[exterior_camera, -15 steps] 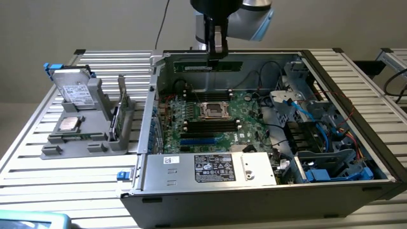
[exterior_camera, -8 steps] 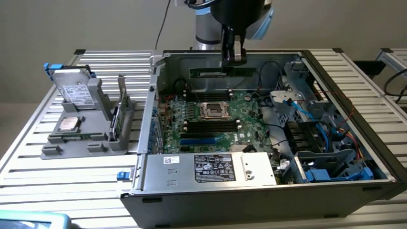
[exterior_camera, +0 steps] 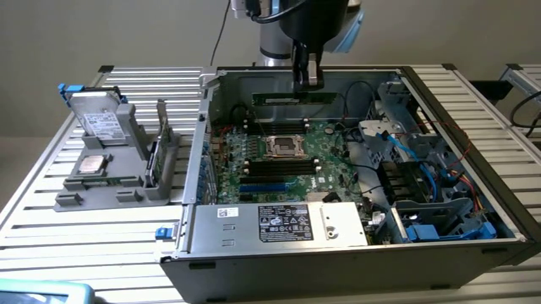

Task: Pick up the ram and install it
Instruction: 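Pick up the ram and move it above insertion slot, then insert the ram into the slot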

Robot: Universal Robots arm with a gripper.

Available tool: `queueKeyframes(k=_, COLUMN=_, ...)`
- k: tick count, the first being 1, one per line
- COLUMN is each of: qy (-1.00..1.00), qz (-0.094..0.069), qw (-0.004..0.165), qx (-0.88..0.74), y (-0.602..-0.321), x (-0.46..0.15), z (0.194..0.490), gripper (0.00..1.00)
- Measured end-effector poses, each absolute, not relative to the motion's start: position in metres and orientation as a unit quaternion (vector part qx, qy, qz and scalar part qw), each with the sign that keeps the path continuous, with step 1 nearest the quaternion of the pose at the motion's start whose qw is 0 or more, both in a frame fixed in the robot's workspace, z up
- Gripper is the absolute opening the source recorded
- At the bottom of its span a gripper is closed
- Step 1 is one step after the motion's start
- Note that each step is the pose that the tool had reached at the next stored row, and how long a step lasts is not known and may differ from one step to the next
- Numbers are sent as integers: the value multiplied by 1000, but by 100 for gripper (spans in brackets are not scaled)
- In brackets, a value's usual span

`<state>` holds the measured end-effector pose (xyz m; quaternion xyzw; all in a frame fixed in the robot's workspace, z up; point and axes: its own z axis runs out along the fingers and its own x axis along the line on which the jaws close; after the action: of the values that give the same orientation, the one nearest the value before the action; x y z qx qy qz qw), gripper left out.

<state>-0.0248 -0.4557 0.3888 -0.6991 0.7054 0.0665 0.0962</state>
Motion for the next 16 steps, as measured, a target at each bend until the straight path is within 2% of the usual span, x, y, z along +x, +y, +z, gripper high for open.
queueKeyframes(k=6, qy=705, qz=66, qw=96, qx=-699, y=-443, x=-41, z=378, gripper=12)
queueKeyframes(k=16, qy=706, qz=67, qw=96, qx=-699, y=-443, x=-45, z=374, gripper=12)
